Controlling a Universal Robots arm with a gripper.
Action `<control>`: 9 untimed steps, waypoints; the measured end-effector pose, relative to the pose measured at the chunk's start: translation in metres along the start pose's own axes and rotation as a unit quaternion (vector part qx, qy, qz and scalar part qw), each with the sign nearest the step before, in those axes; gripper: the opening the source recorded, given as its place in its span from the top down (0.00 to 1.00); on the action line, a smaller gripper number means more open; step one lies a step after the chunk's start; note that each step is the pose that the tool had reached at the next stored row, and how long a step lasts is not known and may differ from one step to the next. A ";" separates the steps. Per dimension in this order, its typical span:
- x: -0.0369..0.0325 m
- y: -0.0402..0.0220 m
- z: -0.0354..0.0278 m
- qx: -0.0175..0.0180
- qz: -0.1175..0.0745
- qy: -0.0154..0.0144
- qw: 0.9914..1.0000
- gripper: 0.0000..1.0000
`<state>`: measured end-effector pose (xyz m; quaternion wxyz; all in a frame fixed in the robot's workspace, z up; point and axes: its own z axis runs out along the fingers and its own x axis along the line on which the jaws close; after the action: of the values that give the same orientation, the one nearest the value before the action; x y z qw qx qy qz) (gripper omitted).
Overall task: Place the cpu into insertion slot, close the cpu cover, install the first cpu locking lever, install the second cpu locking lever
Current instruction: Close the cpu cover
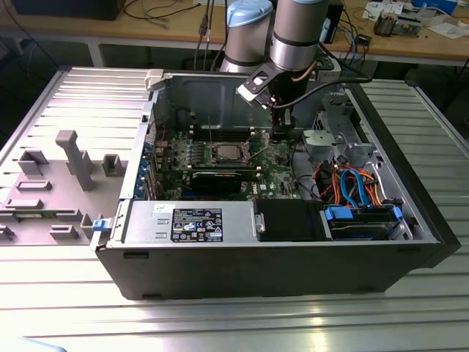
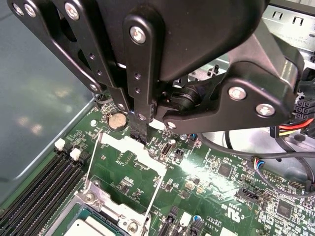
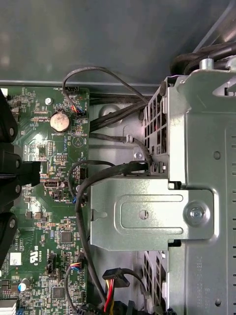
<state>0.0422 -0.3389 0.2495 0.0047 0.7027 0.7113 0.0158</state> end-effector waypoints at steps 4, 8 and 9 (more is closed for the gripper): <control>0.0000 -0.0001 0.0000 0.000 0.000 0.000 1.000 0.89; 0.0000 -0.0018 -0.0001 0.000 0.000 0.000 1.000 0.89; 0.0000 -0.0025 -0.0001 0.000 0.000 0.000 1.000 0.89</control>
<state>0.0397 -0.3389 0.2496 0.0048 0.7027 0.7113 0.0158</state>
